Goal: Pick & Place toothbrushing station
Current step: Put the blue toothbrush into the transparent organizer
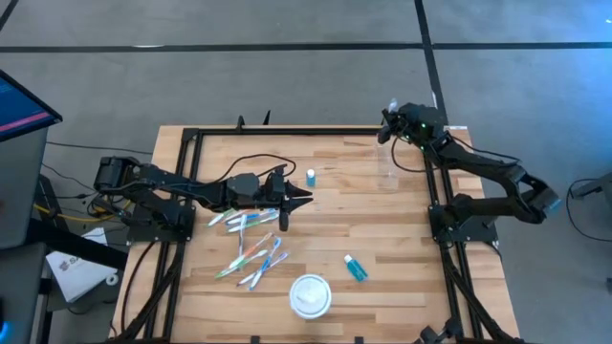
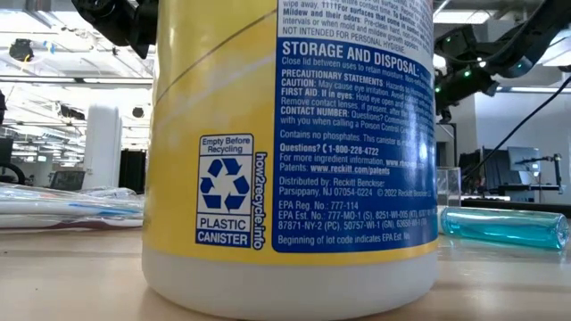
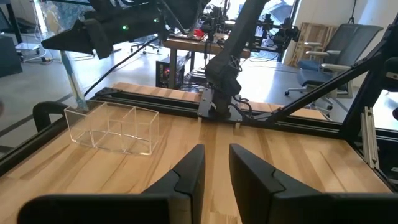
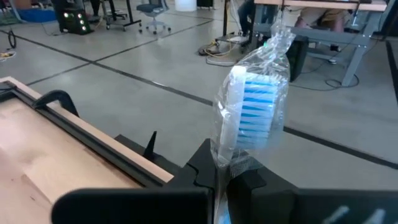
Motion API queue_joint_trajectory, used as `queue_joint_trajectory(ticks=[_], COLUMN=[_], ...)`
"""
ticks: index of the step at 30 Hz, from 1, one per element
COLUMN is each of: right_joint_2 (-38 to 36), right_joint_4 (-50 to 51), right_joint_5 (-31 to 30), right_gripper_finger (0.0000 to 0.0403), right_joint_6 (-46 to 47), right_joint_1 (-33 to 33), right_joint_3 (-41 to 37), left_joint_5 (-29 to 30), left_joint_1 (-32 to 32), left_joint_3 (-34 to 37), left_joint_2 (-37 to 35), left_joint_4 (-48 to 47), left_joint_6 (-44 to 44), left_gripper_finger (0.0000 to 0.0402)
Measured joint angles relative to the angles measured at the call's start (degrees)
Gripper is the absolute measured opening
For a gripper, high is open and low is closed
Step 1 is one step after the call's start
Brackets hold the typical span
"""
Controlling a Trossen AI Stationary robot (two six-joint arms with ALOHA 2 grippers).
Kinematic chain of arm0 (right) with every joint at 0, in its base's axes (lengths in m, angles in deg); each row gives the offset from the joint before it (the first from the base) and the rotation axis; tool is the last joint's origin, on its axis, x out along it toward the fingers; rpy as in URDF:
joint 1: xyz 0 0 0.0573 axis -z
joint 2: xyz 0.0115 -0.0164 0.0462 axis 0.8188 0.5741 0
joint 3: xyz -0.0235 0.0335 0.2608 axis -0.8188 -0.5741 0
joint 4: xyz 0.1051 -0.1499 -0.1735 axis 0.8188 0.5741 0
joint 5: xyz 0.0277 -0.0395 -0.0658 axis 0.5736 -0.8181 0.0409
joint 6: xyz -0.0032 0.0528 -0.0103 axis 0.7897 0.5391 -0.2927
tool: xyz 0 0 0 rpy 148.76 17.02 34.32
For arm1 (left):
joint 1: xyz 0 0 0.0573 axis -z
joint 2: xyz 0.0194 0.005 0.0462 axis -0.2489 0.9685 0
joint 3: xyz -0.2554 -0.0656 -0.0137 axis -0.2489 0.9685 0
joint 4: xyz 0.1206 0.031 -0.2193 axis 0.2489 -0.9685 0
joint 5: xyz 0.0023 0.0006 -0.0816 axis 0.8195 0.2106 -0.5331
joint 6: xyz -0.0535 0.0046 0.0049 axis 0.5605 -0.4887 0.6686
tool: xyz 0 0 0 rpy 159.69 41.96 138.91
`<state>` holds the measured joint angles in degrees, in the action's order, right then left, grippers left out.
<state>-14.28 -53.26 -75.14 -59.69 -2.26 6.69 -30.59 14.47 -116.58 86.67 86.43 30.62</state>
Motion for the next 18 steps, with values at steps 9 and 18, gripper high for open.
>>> queue_joint_trajectory(ticks=[9,18], right_joint_2=[2.41,2.9], right_joint_4=[-0.31,-0.14], right_joint_5=[0.2,0.18], right_gripper_finger=[0.0004,0.0004], right_joint_6=[0.0,0.0], right_joint_1=[0.43,1.65], right_joint_3=[0.0,0.0], left_joint_5=[-0.02,-0.02], left_joint_1=[-0.02,-0.01], left_joint_3=[0.0,0.0], left_joint_2=[0.0,0.0], left_joint_4=[-0.77,-1.6], left_joint_6=[1.6,1.7], left_gripper_finger=[0.0066,0.0066])
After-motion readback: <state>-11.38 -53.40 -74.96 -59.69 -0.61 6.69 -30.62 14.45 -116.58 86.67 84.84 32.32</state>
